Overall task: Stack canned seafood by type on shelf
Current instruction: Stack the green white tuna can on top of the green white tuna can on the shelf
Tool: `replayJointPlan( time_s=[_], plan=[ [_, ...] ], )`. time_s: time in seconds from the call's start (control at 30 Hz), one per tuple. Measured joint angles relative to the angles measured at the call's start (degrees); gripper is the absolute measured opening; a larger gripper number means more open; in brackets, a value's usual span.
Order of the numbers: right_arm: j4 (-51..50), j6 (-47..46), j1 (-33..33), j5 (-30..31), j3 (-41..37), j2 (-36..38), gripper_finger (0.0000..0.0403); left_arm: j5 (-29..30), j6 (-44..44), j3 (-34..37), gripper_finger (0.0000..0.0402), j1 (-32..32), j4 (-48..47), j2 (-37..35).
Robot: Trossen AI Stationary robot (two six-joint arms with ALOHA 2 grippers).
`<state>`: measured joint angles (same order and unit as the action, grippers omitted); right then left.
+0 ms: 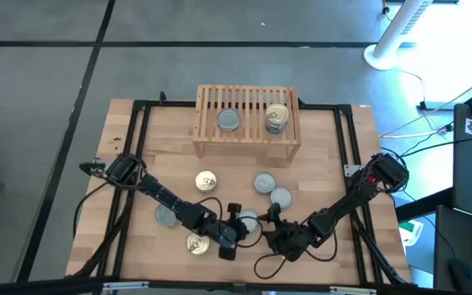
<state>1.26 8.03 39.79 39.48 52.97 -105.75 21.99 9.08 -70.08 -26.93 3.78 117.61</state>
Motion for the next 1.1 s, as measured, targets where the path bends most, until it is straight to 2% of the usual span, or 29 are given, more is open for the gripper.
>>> replayJointPlan(
  time_s=[0.53, 0.87, 1.1],
  plan=[
    [0.3, 0.0, 0.0, 1.9, 0.0, 0.0, 0.0303, 0.2, 0.2, -0.1, 0.0, 1.6, 5.5, -0.1],
    [-0.3, 0.1, 0.0, -1.6, 0.0, 0.0, 0.0303, 0.2, 2.5, -0.1, 0.0, 2.3, 6.3, -0.1],
    [-1.8, 0.2, -0.1, 2.4, 0.0, -0.9, 0.0303, 0.2, 3.2, -0.1, 0.0, 2.5, 7.1, -0.1]
  ],
)
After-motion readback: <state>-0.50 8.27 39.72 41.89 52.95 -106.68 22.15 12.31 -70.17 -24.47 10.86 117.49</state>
